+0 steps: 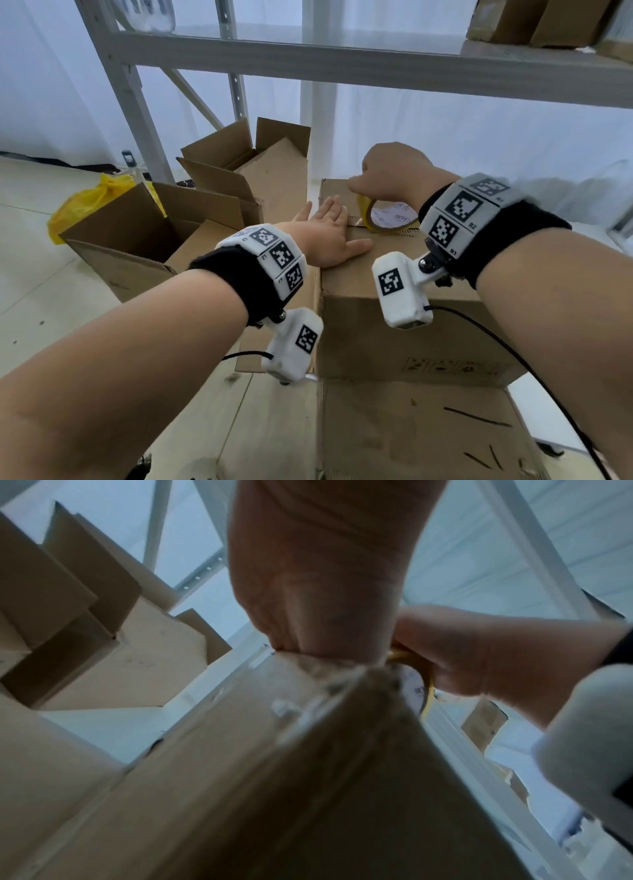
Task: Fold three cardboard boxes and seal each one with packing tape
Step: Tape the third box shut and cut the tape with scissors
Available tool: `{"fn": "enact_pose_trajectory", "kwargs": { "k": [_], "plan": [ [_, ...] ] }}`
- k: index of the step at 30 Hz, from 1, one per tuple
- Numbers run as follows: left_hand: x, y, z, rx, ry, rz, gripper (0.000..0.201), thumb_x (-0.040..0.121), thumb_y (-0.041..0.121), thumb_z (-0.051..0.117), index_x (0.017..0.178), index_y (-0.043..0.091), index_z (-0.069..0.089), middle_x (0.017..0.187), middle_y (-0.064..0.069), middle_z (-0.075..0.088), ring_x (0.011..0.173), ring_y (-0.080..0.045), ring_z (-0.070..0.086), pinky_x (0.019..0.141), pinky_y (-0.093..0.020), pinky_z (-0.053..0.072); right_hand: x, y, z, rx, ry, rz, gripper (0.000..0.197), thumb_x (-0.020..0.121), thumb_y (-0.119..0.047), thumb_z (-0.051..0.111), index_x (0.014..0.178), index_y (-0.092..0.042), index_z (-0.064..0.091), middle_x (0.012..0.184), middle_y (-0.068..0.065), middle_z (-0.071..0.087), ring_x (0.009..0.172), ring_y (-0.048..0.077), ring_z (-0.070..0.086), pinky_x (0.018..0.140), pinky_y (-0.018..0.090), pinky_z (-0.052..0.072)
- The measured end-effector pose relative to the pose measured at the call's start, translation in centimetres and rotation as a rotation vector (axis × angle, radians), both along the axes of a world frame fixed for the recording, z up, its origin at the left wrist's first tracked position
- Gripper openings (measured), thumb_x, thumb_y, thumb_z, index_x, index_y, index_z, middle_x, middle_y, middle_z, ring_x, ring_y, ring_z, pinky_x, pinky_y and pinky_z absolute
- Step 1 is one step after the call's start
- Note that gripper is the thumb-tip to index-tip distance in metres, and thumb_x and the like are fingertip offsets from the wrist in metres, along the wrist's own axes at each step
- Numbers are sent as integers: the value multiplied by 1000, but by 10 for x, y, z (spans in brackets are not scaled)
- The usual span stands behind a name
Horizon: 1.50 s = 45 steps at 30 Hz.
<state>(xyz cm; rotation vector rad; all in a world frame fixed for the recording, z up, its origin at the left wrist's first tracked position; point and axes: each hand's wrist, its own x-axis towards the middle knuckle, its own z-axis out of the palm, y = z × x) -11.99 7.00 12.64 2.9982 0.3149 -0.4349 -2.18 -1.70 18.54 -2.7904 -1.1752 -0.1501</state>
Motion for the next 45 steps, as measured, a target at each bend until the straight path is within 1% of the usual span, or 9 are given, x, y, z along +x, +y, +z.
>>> {"fn": "enact_pose_trajectory", "kwargs": {
  "k": [3,7,12,17,24,27,31,39,45],
  "plan": [
    [-11,9,3,-23,5,-5,83,94,65,20,152,14,-9,160,-5,-15,147,-16,-10,117,-35,-7,6,-6,-1,35,19,30,25,86,-37,55,96,-15,53,94,0,55,90,20,51,74,33,42],
    [-20,14,12,-38,39,74,86,92,66,27,152,14,-8,160,-5,-11,148,-22,4,118,-35,7,5,-14,-2,159,19,73,19,83,-32,61,87,-16,54,92,1,56,89,19,51,73,32,40],
    [-7,-7,7,-99,-96,140,83,95,62,30,152,11,-1,160,-8,-12,147,-21,-11,118,-39,-3,1,-24,-3,228,-36,98,29,84,-39,62,93,-12,64,92,2,57,87,16,48,72,28,35],
    [7,-18,-7,-310,-242,309,103,86,70,41,152,6,-5,160,-9,-10,147,-20,-9,117,-32,-2,5,-28,8,104,17,91,39,84,-49,56,108,-19,63,100,-1,56,94,18,48,77,33,40],
    [10,19,-11,-365,-238,217,102,84,65,51,153,12,-3,160,-2,-10,147,-14,-11,117,-30,-2,12,-25,-5,424,181,59,42,81,-53,65,87,-11,59,80,1,55,77,16,50,64,26,37],
    [11,39,-7,-307,-229,171,99,83,68,48,153,17,2,161,1,-3,147,-12,-7,118,-33,0,9,-9,-5,445,202,8,41,81,-52,66,65,-18,47,66,-3,46,62,8,42,54,24,30],
    [12,45,-7,-155,-162,100,95,84,74,33,153,20,-2,161,2,-3,147,-11,-5,120,-38,-2,10,-1,-3,414,226,-25,43,81,-43,66,59,-14,44,60,-1,41,57,10,39,52,25,28],
    [18,42,-3,-18,-13,90,97,81,81,17,151,22,-15,160,5,-14,147,-11,-10,118,-39,-9,22,-24,14,56,146,-50,43,78,-45,71,84,-4,65,77,6,60,75,20,55,60,29,41],
    [11,37,-3,23,-19,82,93,85,78,17,151,21,-13,159,4,-17,146,-11,-13,118,-39,-10,17,-28,3,186,165,-43,33,85,-47,59,98,-17,57,96,-2,57,92,17,52,74,33,40]
  ]
}}
